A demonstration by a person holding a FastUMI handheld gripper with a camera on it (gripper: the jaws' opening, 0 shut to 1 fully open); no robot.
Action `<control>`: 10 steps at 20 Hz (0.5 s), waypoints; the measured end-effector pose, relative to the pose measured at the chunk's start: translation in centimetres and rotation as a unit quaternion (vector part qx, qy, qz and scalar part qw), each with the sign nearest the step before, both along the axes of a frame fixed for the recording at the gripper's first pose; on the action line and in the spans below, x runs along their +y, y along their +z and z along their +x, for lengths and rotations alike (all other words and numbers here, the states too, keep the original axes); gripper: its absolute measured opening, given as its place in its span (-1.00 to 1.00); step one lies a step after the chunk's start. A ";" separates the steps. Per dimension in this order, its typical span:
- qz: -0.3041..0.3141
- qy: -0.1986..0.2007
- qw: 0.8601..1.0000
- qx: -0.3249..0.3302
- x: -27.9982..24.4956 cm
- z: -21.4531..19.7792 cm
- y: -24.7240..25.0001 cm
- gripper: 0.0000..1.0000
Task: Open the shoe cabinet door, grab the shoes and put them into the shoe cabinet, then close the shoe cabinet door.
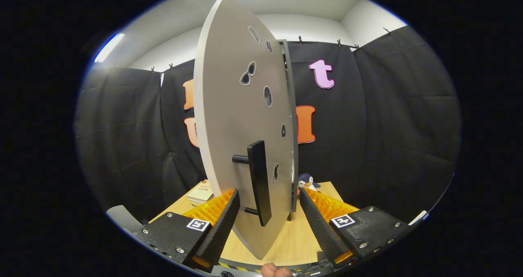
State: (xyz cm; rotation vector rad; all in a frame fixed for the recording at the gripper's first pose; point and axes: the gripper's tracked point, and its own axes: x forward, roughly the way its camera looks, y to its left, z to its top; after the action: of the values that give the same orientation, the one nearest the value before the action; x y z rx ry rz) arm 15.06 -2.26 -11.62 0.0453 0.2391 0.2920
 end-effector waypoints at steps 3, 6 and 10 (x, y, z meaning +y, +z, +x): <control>-0.007 -0.009 1.000 -0.009 2.5 1.0 0.3 0.85; 0.005 -0.021 1.000 -0.005 4.8 2.0 0.2 0.85; 0.011 -0.033 0.999 -0.006 7.7 3.1 0.1 0.85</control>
State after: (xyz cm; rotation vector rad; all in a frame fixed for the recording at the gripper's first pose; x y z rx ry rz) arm 18.20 5.45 -11.56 0.0735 0.2212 0.2286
